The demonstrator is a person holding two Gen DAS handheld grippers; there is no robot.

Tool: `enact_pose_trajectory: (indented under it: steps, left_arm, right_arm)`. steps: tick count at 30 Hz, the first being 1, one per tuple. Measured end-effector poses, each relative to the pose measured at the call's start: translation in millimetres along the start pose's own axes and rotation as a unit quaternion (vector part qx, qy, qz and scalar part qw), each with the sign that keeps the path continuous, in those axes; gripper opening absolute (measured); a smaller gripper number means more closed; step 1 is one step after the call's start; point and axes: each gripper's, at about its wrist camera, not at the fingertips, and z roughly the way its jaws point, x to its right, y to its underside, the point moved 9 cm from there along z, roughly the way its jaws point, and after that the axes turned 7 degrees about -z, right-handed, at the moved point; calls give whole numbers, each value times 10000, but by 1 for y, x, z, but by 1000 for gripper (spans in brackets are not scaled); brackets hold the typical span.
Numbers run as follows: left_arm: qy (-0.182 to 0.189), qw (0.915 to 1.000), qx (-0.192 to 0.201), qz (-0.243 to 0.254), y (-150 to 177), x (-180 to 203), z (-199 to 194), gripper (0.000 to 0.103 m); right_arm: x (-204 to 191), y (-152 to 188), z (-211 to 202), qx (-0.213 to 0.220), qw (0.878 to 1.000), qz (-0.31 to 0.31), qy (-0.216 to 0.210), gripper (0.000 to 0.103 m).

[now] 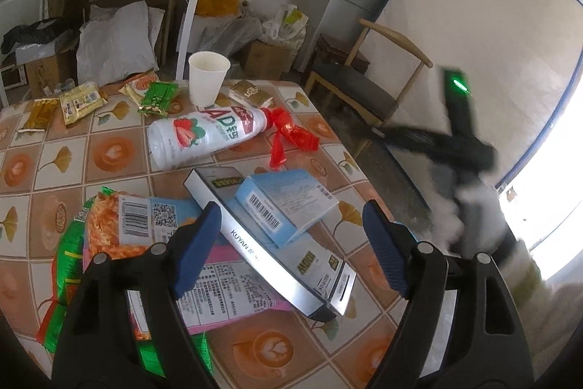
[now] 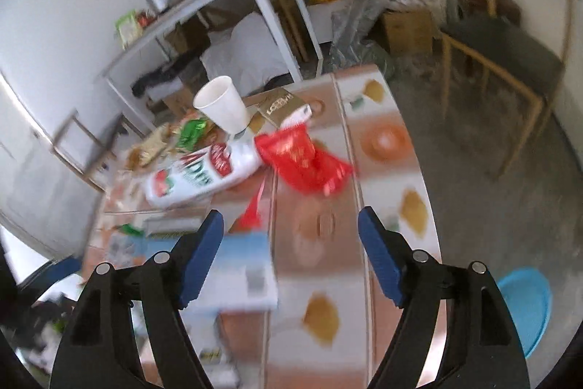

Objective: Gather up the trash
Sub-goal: 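Grasp the red snack packet with the right gripper and lift it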

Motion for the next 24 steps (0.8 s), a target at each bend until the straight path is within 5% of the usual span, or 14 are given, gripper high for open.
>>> enact_pose_trajectory:
  steps: [10, 18, 24]
  left_arm:
    - [111, 9994, -326, -64, 12, -16, 6, 76]
    - [125, 9992, -300, -253, 7, -35, 0, 76]
    - [256, 9989, -278, -265, 4, -32, -1, 76]
  right_arm:
    - [16, -33, 124, -695, 9914, -793, 780, 74]
    - [32, -21, 128, -840, 9893, -559, 1057, 21]
    - [40, -1, 105, -903, 9900, -180, 1067, 13]
